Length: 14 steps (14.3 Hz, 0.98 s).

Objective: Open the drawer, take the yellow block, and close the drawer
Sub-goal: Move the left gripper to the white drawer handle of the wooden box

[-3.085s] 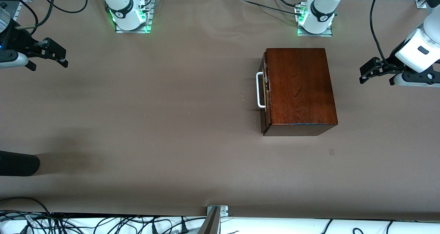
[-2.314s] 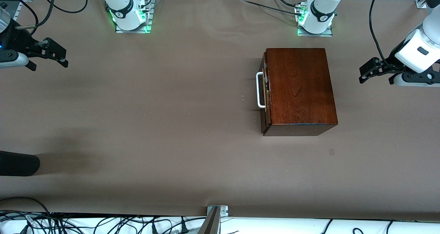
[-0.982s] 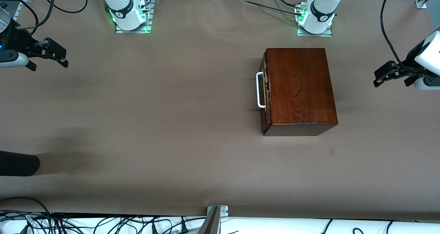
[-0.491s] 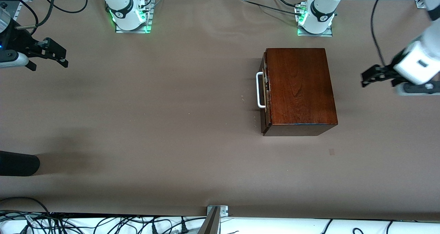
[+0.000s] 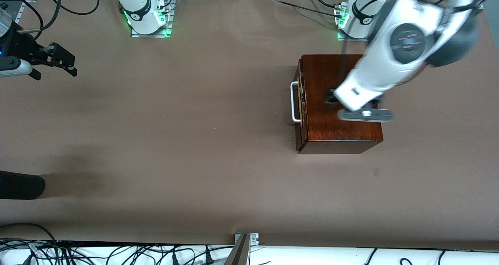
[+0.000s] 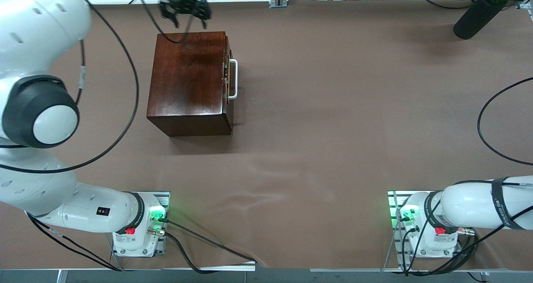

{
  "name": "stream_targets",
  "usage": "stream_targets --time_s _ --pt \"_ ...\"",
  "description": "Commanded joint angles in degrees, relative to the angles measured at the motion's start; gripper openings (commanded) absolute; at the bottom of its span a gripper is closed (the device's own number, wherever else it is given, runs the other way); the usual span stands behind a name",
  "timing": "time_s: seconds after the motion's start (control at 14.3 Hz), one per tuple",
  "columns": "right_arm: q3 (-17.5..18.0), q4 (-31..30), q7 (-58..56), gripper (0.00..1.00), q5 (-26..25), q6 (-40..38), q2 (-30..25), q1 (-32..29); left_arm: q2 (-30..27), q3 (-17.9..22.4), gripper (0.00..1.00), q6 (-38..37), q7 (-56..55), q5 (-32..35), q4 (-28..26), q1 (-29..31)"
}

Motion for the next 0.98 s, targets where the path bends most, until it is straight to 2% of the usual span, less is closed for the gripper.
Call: stream_targets --time_s 0.0,0.14,0.42,0.7,0.91 --pt "0.1 0.3 0.7 1.00 -0.2 -0.7 -0.5 -0.1 5.3 0.8 1.00 2.4 -7.2 0.6 3.5 -7.1" --pt "0.1 0.3 0.7 1.00 -0.1 -0.7 -0.5 -0.1 8.4 0.5 1.00 2.9 -10.0 2.6 6.9 -9.0" --pt "0.0 0.3 0.7 1.00 -0.1 -0.7 -0.5 -0.1 13.3 0.4 1.00 3.3 -21.2 9.4 6.9 -17.3" --pt "0.0 0.3 0.7 1.00 -0.1 -0.7 -0.5 -0.1 14.5 0.4 1.00 6.3 -24.9 11.3 4.5 -19.0" --pt "0.0 0.3 0.7 1.00 -0.1 -0.2 -0.4 -0.1 15.1 0.3 1.00 6.7 -25.2 17.2 2.1 -20.4"
